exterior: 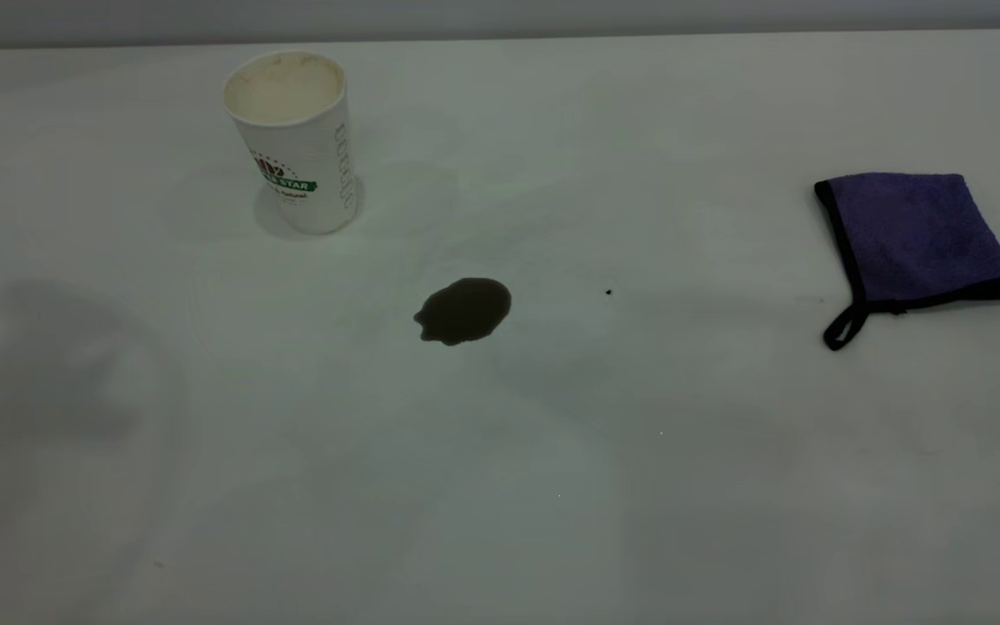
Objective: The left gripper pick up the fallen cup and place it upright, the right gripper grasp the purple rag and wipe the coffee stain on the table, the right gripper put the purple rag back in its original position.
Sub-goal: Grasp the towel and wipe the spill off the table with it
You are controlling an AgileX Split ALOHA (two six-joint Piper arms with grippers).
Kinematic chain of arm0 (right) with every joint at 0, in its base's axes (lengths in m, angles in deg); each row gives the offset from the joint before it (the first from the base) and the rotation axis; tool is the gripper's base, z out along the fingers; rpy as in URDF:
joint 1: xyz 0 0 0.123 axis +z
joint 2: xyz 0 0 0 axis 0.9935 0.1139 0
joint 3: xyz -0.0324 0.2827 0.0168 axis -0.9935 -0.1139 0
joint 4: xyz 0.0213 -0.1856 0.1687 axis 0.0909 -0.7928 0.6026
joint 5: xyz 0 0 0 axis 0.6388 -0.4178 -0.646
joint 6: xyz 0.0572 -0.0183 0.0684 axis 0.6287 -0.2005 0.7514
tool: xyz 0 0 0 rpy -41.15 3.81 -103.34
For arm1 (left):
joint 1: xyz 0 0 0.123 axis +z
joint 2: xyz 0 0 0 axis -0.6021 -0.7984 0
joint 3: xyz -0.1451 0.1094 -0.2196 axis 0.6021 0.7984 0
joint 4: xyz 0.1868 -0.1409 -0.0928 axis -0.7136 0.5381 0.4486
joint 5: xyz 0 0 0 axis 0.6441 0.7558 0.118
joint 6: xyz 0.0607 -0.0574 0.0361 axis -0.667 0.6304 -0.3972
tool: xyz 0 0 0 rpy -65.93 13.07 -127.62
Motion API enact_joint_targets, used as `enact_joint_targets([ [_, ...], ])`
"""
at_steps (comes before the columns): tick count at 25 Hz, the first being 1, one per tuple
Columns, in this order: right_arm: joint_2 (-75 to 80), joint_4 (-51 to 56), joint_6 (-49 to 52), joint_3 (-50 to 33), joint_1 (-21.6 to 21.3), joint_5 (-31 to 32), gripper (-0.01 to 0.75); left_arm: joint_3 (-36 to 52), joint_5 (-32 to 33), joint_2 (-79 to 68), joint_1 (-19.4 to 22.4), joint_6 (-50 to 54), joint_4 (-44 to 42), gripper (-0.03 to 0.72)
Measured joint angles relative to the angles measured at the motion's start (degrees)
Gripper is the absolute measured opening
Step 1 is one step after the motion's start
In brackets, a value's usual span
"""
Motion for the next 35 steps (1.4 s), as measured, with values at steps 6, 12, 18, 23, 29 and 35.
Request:
enact_joint_targets([
  [6,0.0,0.0,0.0,0.0,0.0,0.0,0.238,11.1,0.0,13.5,0.1,2.4,-0.6,0.273],
  [12,0.0,0.0,0.0,0.0,0.0,0.0,0.238,24.2,0.0,27.0,0.1,6.6,-0.7,0.24],
  [18,0.0,0.0,0.0,0.0,0.0,0.0,0.238,39.9,0.0,41.0,0.1,6.8,-1.3,0.24],
  [23,0.0,0.0,0.0,0.0,0.0,0.0,0.238,49.5,-0.3,52.8,0.1,6.8,-3.8,0.24],
  [29,0.0,0.0,0.0,0.0,0.0,0.0,0.238,53.8,-1.9,66.3,0.3,6.8,-4.5,0.24],
  [35,0.0,0.0,0.0,0.0,0.0,0.0,0.238,54.7,-2.0,74.4,1.1,6.8,-5.9,0.24],
])
